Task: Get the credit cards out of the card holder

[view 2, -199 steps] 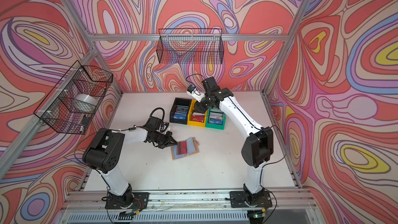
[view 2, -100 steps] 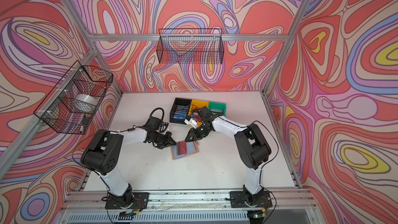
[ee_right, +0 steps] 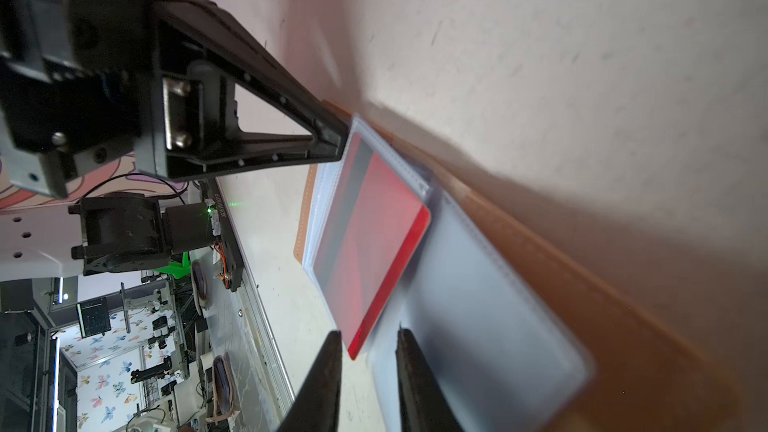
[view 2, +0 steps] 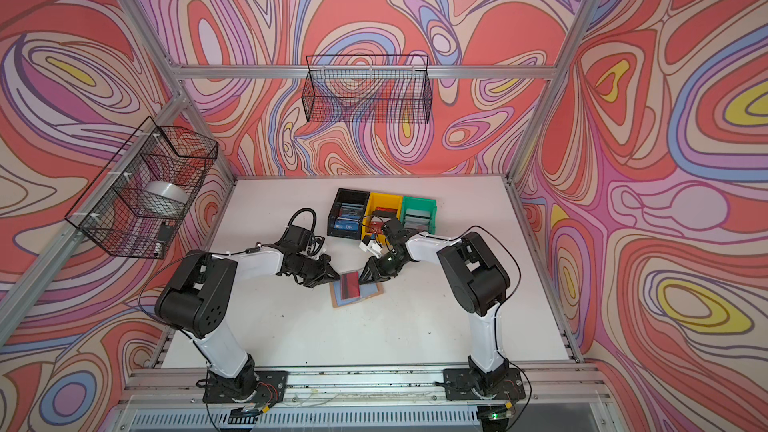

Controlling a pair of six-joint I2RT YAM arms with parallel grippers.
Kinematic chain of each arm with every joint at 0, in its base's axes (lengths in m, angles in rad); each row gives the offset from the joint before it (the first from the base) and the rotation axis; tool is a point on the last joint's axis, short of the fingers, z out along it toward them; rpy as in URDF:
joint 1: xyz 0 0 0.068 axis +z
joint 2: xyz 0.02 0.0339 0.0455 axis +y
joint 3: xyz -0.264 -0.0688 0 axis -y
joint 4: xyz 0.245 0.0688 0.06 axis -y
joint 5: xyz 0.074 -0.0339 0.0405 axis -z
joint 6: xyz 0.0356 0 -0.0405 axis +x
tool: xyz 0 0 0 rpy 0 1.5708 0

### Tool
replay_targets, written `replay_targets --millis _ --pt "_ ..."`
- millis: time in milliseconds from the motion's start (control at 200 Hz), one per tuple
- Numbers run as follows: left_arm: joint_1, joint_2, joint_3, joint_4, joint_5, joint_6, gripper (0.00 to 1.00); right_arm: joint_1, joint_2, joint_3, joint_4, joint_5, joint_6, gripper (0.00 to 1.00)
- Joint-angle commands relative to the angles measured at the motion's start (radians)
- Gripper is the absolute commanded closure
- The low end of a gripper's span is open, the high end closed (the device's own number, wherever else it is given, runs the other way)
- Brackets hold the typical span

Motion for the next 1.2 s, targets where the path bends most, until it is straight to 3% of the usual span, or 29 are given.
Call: replay_targets --millis 0,476,1197 --pt "0.000 0.009 -0.018 -0.050 -0.045 -0.003 1.00 0.000 0.022 -0.002 0.041 0.003 0.008 0.73" --pt "0.000 0.021 -0.019 -0.042 -0.044 -0.006 1.00 0.005 0.084 0.007 0.116 -0.048 0.051 0.74" --pt "0.000 0.022 -0.023 -0.037 -0.047 -0.007 1.00 0.018 0.094 0.017 0.114 -0.074 0.043 0.92"
